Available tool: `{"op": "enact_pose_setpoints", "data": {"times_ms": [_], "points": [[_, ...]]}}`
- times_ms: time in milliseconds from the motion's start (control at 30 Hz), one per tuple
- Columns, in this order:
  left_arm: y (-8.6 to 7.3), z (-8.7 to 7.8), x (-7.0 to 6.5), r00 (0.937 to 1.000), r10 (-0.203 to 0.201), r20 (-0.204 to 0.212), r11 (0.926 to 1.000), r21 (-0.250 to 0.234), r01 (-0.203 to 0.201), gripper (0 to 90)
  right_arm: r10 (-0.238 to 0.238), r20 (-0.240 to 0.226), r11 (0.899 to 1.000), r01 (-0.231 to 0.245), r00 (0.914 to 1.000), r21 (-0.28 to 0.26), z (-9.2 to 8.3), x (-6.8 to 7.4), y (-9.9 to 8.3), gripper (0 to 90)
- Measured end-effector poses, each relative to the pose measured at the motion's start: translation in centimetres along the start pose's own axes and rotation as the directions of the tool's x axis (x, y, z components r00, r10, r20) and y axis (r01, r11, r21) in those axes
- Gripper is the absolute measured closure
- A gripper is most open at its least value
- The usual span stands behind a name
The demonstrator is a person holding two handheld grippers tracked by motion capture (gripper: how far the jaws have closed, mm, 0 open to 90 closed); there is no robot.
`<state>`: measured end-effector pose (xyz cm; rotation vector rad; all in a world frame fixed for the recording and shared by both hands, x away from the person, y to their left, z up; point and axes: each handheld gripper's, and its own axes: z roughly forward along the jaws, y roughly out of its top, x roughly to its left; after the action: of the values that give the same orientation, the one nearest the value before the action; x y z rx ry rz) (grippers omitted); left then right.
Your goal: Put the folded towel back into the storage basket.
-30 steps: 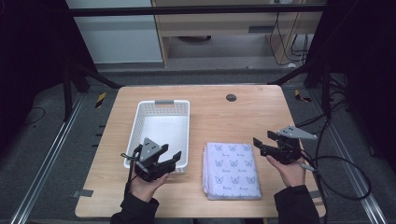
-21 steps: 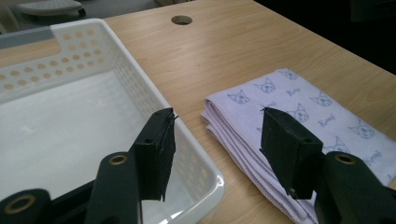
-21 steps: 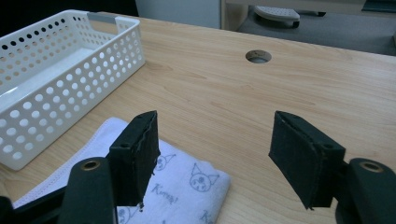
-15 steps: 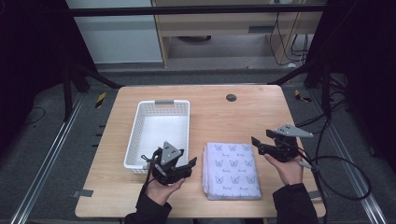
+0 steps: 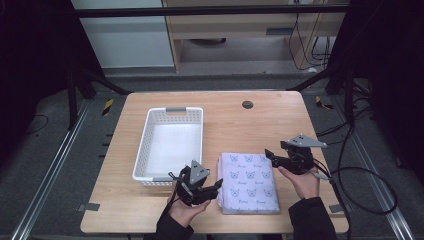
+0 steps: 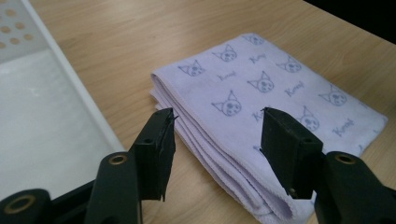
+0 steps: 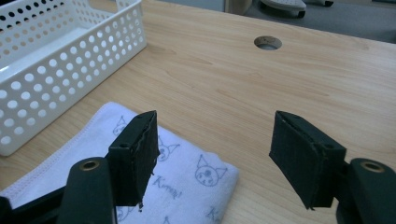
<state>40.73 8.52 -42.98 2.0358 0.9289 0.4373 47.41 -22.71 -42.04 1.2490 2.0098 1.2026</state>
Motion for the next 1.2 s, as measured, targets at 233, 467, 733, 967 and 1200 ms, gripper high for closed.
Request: {"op": "enact_pose_setpoints", "data": {"times_ms": [233,467,733,967,1200], "points": [[-0.6,0.8,-0.8,0.9999,0.009,0.014,0.9995,0.029,-0.009,43.5,-0.008,-0.005,1.0,0.008,1.0,0.026,0.5,0.3,-0.3,32.6],[-1.3,1.4,-1.4,0.9996,0.013,0.024,0.9982,0.058,-0.015,42.8,-0.012,-0.023,0.999,0.013,0.9997,0.032,1.0,0.5,-0.9,32.3],[-2.4,2.7,-1.9,0.9993,0.014,0.036,0.9945,0.103,-0.017,41.5,0.019,-0.039,0.998,-0.017,0.999,0.055,1.6,0.0,-2.0,31.9],[-3.0,3.6,-1.9,0.9997,0.006,0.025,0.9917,0.128,-0.009,39.0,0.033,-0.019,0.996,-0.031,0.9993,0.086,2.2,-0.5,-3.1,32.4],[-3.4,4.5,-1.9,0.9996,-0.004,0.027,0.9881,0.154,0.0,37.3,0.028,-0.004,0.989,-0.027,0.9996,0.144,3.3,-0.7,-4.2,33.0]]}}
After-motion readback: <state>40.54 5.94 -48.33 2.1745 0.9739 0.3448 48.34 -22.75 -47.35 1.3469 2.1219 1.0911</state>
